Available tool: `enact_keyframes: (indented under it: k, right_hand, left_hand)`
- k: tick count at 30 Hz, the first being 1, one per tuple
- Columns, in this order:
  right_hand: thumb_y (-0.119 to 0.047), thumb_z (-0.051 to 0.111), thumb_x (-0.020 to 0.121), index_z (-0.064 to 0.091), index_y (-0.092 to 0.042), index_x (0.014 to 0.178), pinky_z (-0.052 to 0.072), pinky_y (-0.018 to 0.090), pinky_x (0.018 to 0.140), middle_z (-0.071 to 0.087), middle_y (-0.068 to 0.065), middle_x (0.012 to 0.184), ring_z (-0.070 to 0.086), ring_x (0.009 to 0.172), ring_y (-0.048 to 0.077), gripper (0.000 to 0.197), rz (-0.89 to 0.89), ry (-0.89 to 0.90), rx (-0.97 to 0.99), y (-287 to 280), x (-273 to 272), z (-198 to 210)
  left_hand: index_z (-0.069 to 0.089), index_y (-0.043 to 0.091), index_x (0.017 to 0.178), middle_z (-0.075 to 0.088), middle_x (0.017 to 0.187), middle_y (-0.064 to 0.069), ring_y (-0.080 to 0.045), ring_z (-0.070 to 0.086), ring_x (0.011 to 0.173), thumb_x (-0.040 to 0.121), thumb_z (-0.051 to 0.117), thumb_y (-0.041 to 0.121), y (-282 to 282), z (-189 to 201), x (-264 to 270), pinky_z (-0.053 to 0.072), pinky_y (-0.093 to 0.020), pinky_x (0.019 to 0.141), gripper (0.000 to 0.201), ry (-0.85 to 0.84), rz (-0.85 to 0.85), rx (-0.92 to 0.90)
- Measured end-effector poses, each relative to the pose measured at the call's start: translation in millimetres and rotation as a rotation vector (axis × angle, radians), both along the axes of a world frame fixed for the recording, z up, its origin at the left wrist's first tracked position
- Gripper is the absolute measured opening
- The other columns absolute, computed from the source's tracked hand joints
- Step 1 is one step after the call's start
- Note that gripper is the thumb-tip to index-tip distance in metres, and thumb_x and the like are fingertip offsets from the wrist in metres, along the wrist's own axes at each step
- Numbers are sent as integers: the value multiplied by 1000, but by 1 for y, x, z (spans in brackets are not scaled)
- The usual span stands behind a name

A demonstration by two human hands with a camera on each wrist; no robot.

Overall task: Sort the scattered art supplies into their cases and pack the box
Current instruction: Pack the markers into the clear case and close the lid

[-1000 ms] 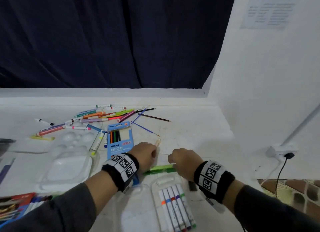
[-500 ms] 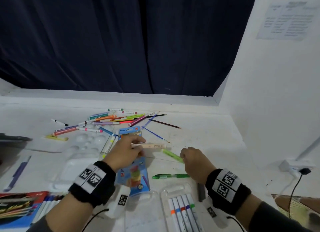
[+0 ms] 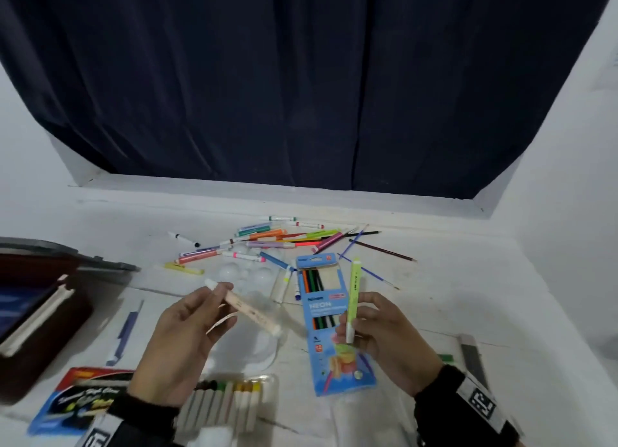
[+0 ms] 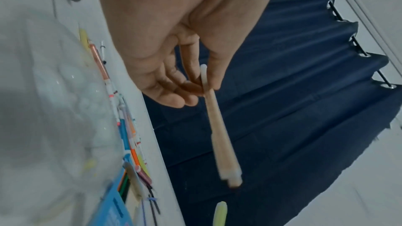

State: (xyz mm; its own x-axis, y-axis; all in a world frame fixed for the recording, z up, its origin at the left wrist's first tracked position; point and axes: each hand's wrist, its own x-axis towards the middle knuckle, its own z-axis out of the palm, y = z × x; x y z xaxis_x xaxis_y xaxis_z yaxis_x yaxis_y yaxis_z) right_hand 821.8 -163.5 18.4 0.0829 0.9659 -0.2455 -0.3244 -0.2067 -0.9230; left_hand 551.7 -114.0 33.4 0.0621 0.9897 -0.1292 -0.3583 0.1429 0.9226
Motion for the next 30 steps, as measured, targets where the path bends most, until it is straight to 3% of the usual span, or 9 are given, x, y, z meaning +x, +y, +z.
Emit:
enact_keyframes:
  k: [3,5,7,10,15,19,21,25,30]
  right_hand:
    - [15,39,87,52,-3,110,51,44,74,52,19,81,51,66,24,32,12,35,-22,7,-33,-2]
    - [4,38,94,53,-8,108,45,37,63,46,16,78,40,59,20,23,-8,61,-29,11,-54,-3]
    - [-12,39,102,53,-12,109,37,33,57,42,12,73,32,55,18,15,-35,45,-22,14,-74,-2]
    - [-34,46,102,53,-22,110,37,33,56,42,7,65,31,53,17,15,-68,-35,6,19,-101,-3]
    - [-27,47,102,58,-13,106,54,36,74,66,8,76,62,72,22,18,-143,-190,122,24,-126,-6]
    - [-21,48,101,68,-16,103,50,18,86,71,-10,102,63,98,2,20,-87,-449,230,29,-133,1]
    - [-21,51,100,69,-20,103,47,12,80,71,-14,101,62,93,-2,19,-75,-518,251,33,-134,2]
    - [-10,51,100,62,-13,110,49,25,69,72,3,95,58,70,8,15,-95,-454,281,42,-133,-2]
    - [-1,54,97,45,-28,123,57,34,78,72,8,96,71,80,21,39,-73,-532,251,46,-126,-14]
  left_hand:
    - [62,14,94,65,87,-9,-31,71,95,99,54,33,7,-4,-30,53,-47,91,21,-38,27,-9]
    - [59,19,95,65,84,-13,-32,71,82,99,49,41,11,-5,-45,57,-46,84,24,-56,31,-27]
    - [57,21,99,55,71,-13,-23,57,55,99,44,47,14,-8,-58,57,-36,64,30,-33,13,-28]
    - [57,14,106,32,64,-6,-13,27,47,100,41,50,21,-14,-76,31,-22,42,39,43,-78,-44]
    - [71,14,114,54,73,-9,-17,49,60,105,41,17,33,-20,-100,42,-32,64,31,255,-216,-108]
    - [71,32,104,59,74,0,-12,55,73,105,44,18,41,-24,-122,40,-35,73,30,659,-370,52]
    - [69,38,115,62,75,3,-3,56,68,103,50,18,45,-22,-128,42,-27,71,29,757,-420,160]
    - [75,39,105,73,85,18,2,66,83,87,72,22,53,-9,-123,46,-13,79,25,873,-400,370]
    - [80,39,89,72,86,27,4,67,84,73,86,33,71,-14,-117,48,-10,73,18,1073,-431,599]
